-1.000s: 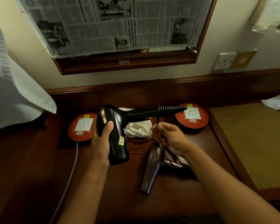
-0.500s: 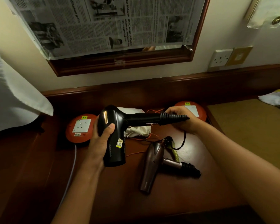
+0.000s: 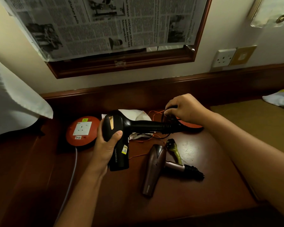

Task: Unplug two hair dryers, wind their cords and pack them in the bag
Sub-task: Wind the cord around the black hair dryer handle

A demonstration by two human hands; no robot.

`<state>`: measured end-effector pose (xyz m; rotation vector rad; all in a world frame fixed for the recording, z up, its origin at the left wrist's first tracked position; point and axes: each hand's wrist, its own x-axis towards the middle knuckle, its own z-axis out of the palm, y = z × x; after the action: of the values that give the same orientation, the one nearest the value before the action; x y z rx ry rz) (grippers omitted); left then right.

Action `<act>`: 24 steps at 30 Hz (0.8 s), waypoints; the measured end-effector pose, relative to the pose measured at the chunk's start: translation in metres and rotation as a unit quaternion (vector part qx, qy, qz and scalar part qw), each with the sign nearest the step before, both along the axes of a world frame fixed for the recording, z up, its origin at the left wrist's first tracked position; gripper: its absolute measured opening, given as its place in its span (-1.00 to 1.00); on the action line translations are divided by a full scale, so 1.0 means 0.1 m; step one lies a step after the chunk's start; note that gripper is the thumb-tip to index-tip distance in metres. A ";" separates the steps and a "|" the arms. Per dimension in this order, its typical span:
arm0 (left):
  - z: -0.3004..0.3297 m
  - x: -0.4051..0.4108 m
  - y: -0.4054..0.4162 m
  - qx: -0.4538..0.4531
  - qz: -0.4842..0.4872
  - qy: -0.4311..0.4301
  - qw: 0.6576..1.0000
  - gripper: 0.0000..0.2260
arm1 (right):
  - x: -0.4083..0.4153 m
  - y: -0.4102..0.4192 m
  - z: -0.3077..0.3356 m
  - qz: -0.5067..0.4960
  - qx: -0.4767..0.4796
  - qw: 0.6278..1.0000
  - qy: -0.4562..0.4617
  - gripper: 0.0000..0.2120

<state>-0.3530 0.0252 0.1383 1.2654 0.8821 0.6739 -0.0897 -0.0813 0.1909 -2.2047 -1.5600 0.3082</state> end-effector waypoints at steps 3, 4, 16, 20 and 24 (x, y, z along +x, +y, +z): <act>-0.05 0.05 -0.02 0.029 0.024 0.006 0.999 -0.41 | -0.11 -0.03 -0.01 0.008 0.007 0.999 -0.045 -0.79; -0.06 0.07 -0.02 0.036 0.033 0.006 0.999 -0.39 | -0.16 -0.04 -0.02 0.007 0.008 0.998 -0.057 -0.79; -0.13 0.15 -0.09 0.046 0.138 -0.035 0.989 -0.43 | -1.03 -0.32 -0.36 -0.131 0.057 0.978 0.152 -0.64; -0.14 0.14 -0.12 0.025 0.152 -0.046 0.987 -0.48 | -1.10 -0.34 -0.59 -0.168 0.121 0.898 0.388 -0.71; -0.13 0.15 -0.17 0.005 0.152 -0.046 0.987 -0.50 | -1.05 -0.35 -0.62 -0.157 0.093 0.847 0.498 -0.84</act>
<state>-0.3385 0.0085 0.1256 1.1077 1.0074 0.9714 -0.1944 -0.1159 0.1293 -1.6234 -0.6069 0.9555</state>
